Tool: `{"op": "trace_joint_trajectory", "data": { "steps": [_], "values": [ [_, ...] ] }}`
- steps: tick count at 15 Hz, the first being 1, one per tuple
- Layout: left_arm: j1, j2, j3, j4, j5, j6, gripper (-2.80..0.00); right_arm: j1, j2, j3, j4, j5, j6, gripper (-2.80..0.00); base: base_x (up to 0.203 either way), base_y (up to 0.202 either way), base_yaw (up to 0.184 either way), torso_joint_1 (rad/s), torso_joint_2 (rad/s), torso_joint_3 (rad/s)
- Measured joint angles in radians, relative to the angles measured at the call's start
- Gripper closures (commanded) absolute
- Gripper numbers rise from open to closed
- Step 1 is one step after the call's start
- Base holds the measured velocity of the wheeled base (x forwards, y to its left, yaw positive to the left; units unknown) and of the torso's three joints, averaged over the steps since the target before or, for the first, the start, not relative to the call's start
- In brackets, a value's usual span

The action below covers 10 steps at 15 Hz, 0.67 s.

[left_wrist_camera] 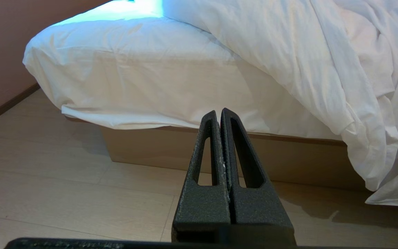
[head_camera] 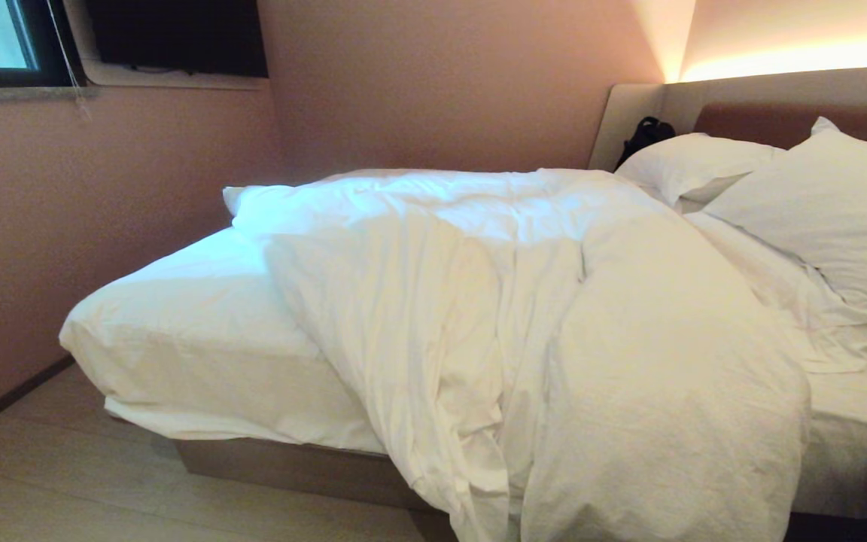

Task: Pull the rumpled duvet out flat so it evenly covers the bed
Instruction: Hold the folded corner of the quilt

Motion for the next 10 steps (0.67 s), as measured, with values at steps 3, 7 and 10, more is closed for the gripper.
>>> {"op": "trace_joint_trajectory", "data": {
  "steps": [3, 7, 10],
  "values": [
    [0.0, 0.0, 0.0, 0.0, 0.0, 0.0, 0.0, 0.0, 0.0, 0.133, -0.166, -0.003, -0.054, 0.0, 0.0, 0.0, 0.0, 0.0, 0.0, 0.0],
    [0.0, 0.0, 0.0, 0.0, 0.0, 0.0, 0.0, -0.001, 0.0, 0.212, -0.329, 0.005, -0.065, 0.0, 0.0, 0.0, 0.0, 0.0, 0.0, 0.0],
    [0.0, 0.0, 0.0, 0.0, 0.0, 0.001, 0.0, 0.0, -0.001, 0.232, -0.42, 0.028, -0.039, 0.0, 0.0, 0.0, 0.0, 0.0, 0.0, 0.0]
  ]
}}
